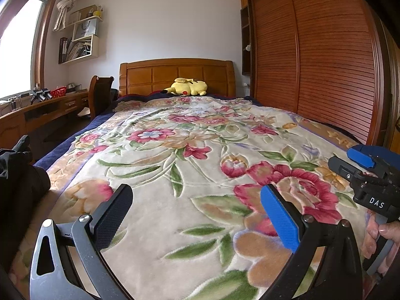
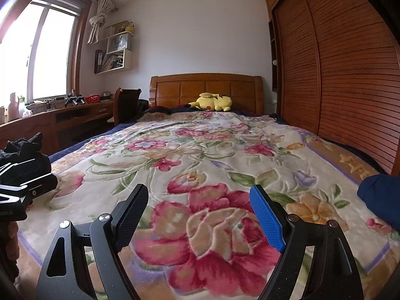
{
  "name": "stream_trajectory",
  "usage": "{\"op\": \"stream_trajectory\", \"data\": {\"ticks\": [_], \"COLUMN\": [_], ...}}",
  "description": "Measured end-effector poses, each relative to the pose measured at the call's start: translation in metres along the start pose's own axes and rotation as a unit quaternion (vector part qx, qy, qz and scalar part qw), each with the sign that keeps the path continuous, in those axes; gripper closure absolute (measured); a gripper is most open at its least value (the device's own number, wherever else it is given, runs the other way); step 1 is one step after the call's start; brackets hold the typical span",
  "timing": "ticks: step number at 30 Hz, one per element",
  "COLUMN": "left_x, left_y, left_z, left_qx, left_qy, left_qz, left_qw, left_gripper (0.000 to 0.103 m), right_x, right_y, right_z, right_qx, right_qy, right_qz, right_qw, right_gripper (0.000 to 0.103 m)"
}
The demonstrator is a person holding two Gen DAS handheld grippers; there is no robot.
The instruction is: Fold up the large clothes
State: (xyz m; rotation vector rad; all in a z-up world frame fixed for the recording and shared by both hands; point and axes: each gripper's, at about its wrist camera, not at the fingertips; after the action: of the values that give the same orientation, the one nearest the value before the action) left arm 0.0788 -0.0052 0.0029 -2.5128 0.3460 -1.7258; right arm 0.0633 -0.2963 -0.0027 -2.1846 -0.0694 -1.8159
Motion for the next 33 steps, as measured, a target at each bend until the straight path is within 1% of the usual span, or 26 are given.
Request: {"op": "stream_trajectory", "data": {"ticks": [33], "left_x": [0.0006], "left_y": [0.0002], "left_z": [-0.0013], "left_qx": [0.002], "left_qy": [0.004], "left_qz": [-0.001], "left_qw": [1.0], "left_gripper": [0.001], "right_x": [0.0001], "right_y": [0.0042], "right_z": [0.0023], "right_qx": [0.008], "right_qy": [0.005], "right_qz": [-0.013], "right_qw": [1.0], "right_gripper": [0.018]}}
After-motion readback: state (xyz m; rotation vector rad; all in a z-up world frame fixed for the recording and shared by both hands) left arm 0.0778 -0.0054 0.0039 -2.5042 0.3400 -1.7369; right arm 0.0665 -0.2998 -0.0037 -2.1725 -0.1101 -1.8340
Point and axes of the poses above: each gripper's, at about its wrist camera, not at the fingertips, and z roughly the way its jaws point, y to its right, x to its top, and after that the axes turned 12 degrees about z, right-handed
